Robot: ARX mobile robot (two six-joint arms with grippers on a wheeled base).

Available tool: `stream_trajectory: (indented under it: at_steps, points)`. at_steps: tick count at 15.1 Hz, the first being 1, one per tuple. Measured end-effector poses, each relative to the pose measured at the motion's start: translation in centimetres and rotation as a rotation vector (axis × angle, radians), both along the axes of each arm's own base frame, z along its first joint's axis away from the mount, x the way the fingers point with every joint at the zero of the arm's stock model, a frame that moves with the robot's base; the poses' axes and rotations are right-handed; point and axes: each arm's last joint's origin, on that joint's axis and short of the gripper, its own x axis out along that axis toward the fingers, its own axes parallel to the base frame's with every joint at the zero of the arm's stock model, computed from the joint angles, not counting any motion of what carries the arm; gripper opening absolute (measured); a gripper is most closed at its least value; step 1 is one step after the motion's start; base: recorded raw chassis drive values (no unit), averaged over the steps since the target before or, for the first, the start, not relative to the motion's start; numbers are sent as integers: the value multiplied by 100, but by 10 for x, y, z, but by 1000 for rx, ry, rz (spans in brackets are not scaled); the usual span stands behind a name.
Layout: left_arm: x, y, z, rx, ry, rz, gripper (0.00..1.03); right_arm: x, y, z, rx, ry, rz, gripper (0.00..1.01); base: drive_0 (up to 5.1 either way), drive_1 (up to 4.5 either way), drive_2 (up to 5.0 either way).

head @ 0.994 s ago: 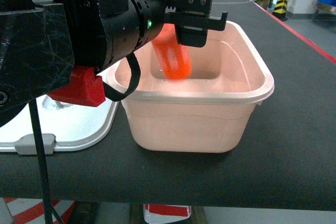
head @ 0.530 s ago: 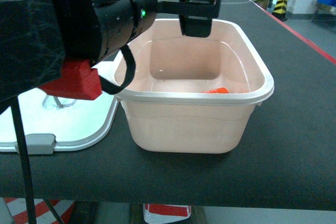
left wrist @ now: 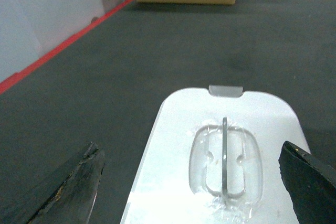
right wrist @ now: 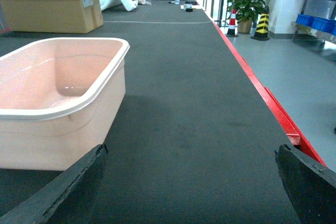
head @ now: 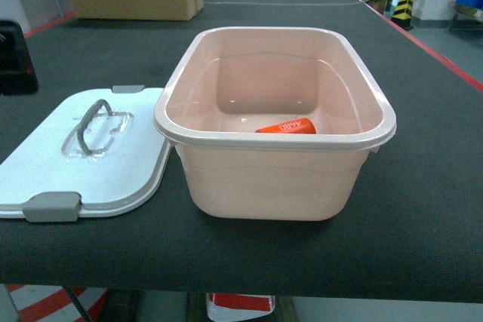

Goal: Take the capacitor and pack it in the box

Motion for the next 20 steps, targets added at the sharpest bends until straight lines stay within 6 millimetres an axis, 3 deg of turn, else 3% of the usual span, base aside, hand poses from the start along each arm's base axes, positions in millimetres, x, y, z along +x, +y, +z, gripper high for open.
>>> stream_trajectory:
  at_steps: [2, 10, 12, 15, 16, 20]
  points:
    - [14, 0, -23, -3, 48, 7, 98, 0, 0, 0, 0, 0, 0, 98, 0, 0, 0]
    - [107, 3, -88, -73, 191, -66, 98, 0, 0, 0, 0, 0, 0, 98, 0, 0, 0]
    - [114, 6, -101, -73, 226, -63, 98, 0, 0, 0, 0, 0, 0, 98, 0, 0, 0]
    - [122, 10, -103, -61, 236, -92, 96, 0, 0, 0, 0, 0, 0, 98, 0, 0, 0]
    - [124, 11, -104, -58, 239, -101, 90, 0, 0, 0, 0, 0, 0, 98, 0, 0, 0]
    - [127, 9, -111, -62, 260, -129, 44, 0, 0, 0, 0, 0, 0, 98, 0, 0, 0]
